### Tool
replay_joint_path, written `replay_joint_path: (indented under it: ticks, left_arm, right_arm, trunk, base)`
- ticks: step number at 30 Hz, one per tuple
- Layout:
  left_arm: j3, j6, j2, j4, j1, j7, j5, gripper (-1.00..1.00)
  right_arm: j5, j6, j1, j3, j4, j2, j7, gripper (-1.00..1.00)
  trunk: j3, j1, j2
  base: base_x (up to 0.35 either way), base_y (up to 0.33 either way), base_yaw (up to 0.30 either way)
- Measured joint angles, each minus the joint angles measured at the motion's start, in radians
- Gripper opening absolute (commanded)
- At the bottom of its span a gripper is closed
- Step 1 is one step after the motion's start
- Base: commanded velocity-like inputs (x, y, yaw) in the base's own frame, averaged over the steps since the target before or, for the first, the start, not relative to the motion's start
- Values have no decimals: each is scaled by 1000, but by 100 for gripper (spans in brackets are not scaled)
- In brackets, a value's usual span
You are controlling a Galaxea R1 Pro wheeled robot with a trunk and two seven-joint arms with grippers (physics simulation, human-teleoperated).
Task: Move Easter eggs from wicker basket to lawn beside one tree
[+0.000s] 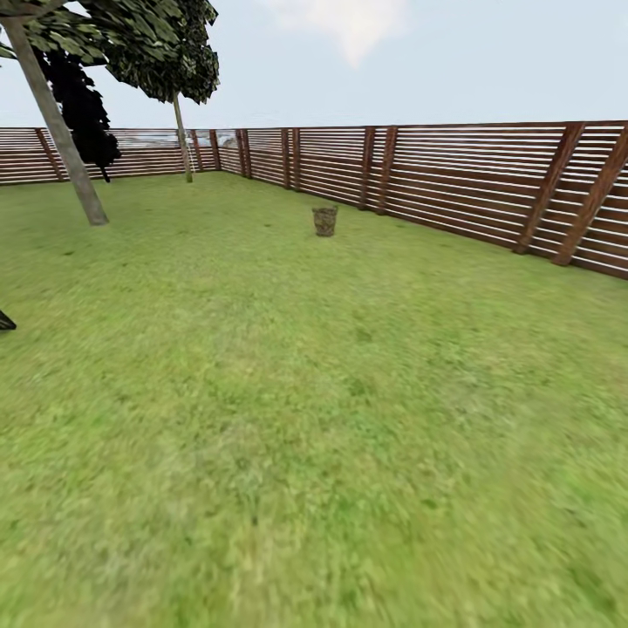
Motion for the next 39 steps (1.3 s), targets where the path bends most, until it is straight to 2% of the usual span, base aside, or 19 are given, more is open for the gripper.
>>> replay_joint_path:
  ticks: [39]
  left_arm:
    - [0,-2,0,0,0,0,0,100]
  right_arm:
    - [8,-1,0,0,2,3,0,100]
  trunk:
    - [0,0,0]
  base:
    - [330,80,0]
